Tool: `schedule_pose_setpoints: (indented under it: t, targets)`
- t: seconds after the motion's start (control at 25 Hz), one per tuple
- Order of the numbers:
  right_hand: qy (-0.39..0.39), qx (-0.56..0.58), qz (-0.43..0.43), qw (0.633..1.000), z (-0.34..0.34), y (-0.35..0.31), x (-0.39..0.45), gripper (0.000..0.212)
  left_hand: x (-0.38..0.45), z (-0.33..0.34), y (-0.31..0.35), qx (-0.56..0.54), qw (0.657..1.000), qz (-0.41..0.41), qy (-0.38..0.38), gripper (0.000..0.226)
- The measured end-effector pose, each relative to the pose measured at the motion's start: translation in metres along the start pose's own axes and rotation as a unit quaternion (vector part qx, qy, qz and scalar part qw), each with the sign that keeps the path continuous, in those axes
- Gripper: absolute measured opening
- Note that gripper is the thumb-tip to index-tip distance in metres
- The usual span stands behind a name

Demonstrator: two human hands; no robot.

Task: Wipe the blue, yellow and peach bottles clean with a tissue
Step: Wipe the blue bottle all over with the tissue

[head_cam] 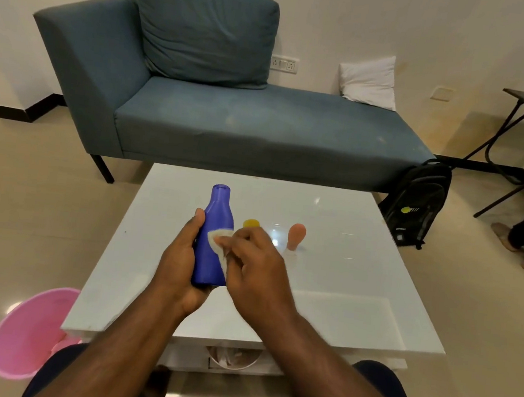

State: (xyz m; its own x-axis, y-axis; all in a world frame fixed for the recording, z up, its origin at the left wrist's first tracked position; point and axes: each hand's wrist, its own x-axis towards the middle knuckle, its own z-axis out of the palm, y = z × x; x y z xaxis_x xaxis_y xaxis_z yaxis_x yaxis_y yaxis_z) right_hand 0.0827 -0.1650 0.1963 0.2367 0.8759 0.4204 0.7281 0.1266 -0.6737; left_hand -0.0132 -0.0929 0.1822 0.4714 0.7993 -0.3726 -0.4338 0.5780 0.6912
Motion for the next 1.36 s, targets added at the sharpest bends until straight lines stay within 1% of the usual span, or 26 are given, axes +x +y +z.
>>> schedule_pose_setpoints:
  t: [0.12, 0.2, 0.36, 0.44, 0.6, 0.68, 0.84, 1.04, 1.08, 1.16, 1.2, 1.28, 1.36]
  targets:
    - [0.052, -0.003, 0.027, 0.998, -0.008, 0.007, 0.032, 0.023, -0.004, 0.002, -0.007, 0.018, 1.0, -0.001, -0.003, 0.039]
    - [0.064, -0.005, 0.019, 0.998, -0.005, 0.007, 0.033, 0.023, -0.005, 0.002, -0.006, 0.012, 1.0, 0.006, 0.004, 0.039]
    - [0.014, 0.02, 0.013, 1.0, 0.008, 0.0, -0.001, 0.027, 0.0, -0.004, 0.0, -0.001, 1.0, 0.012, 0.018, 0.041]
    - [0.031, 0.027, 0.014, 0.999, 0.006, 0.005, 0.008, 0.024, -0.001, -0.004, -0.004, 0.011, 1.0, 0.009, 0.017, 0.04]
    - [0.076, 0.002, 0.025, 0.997, -0.004, 0.01, 0.046, 0.019, -0.005, 0.002, -0.01, 0.023, 1.0, 0.004, 0.017, 0.037]
    - [0.071, 0.012, 0.022, 0.997, 0.002, 0.008, 0.04, 0.02, -0.005, 0.0, -0.007, 0.012, 1.0, 0.01, 0.017, 0.036]
    - [0.038, 0.029, 0.013, 0.999, 0.012, 0.004, 0.012, 0.023, -0.003, -0.007, 0.0, -0.001, 1.0, 0.014, 0.02, 0.038]
    - [0.075, -0.028, 0.013, 0.997, 0.004, 0.012, 0.044, 0.021, -0.009, 0.0, -0.009, 0.023, 0.999, 0.024, 0.002, 0.033]
    - [0.069, -0.027, 0.014, 0.997, 0.007, 0.012, 0.045, 0.02, -0.009, 0.001, -0.01, 0.026, 0.999, 0.033, 0.0, 0.033]
    - [0.032, -0.005, 0.029, 0.999, 0.008, 0.01, 0.043, 0.019, -0.007, 0.0, -0.008, 0.036, 0.998, 0.051, -0.003, 0.034]
    - [0.033, -0.018, 0.016, 0.999, 0.005, 0.01, 0.043, 0.021, -0.006, 0.0, -0.008, 0.046, 0.997, 0.054, 0.0, 0.037]
    - [0.067, -0.065, -0.029, 0.995, 0.002, 0.012, 0.047, 0.023, -0.005, -0.001, -0.009, 0.065, 0.996, 0.059, 0.001, 0.043]
    - [0.061, -0.052, -0.017, 0.997, 0.001, 0.007, 0.048, 0.019, -0.005, 0.0, -0.011, 0.076, 0.994, 0.073, -0.006, 0.037]
